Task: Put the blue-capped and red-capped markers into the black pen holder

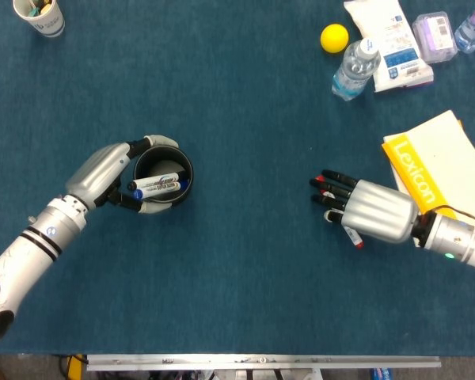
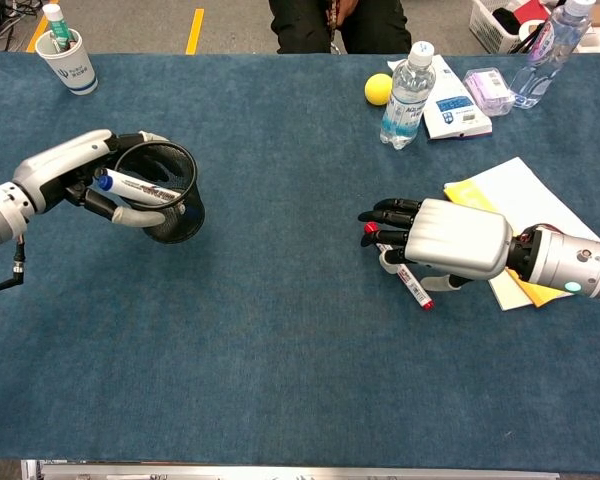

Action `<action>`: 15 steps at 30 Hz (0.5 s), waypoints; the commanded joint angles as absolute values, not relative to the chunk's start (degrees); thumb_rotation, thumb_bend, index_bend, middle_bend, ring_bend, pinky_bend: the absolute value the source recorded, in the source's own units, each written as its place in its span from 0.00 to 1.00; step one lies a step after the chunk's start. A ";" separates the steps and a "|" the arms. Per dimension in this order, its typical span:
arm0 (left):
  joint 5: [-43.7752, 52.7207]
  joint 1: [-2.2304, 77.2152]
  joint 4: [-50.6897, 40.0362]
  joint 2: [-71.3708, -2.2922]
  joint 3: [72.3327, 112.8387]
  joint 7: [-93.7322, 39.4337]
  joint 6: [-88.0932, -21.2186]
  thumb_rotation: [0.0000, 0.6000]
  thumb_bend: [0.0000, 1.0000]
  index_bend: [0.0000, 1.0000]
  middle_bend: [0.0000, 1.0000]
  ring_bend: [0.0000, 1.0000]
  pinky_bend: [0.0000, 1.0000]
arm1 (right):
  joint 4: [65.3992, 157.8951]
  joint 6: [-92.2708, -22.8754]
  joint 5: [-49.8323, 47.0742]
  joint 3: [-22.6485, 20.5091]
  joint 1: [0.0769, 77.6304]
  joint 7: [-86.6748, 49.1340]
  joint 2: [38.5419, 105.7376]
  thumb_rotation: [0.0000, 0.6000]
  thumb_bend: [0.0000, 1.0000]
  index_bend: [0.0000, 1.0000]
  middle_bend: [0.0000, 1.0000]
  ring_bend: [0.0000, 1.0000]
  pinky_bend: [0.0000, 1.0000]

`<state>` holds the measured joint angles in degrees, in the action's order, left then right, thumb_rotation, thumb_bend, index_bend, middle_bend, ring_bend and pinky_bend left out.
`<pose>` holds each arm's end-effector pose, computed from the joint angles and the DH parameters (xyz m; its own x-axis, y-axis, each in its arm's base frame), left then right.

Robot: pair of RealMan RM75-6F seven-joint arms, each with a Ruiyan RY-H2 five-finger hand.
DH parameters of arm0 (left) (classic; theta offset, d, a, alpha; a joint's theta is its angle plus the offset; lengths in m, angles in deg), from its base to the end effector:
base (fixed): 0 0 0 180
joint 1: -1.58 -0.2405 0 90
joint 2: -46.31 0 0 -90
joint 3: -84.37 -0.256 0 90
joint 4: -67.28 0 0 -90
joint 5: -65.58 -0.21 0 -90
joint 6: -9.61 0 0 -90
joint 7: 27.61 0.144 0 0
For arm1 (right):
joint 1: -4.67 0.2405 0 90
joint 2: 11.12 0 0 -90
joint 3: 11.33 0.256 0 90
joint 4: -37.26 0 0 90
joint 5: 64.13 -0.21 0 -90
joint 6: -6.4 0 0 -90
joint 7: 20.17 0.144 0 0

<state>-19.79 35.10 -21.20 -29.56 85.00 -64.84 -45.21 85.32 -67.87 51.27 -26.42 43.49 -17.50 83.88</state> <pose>-0.2137 0.2861 0.0247 -0.1451 0.5772 0.8036 0.9511 -0.1424 0.2740 -0.2375 -0.2711 -0.0413 0.7714 0.0703 0.6325 -0.2316 -0.8947 0.3819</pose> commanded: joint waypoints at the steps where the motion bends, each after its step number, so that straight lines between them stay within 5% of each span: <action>1: -19.79 35.05 -21.22 -29.50 85.00 -64.81 -45.29 0.90 0.17 0.22 0.35 0.30 0.22 | 85.09 -67.78 51.22 -26.44 43.55 -17.51 84.13 1.00 0.20 0.49 0.24 0.08 0.14; 15: -19.81 34.78 -20.99 -29.36 84.94 -65.23 -45.57 0.91 0.17 0.22 0.35 0.30 0.22 | 84.39 -67.01 50.84 -26.78 43.92 -17.31 85.09 1.00 0.21 0.53 0.25 0.09 0.14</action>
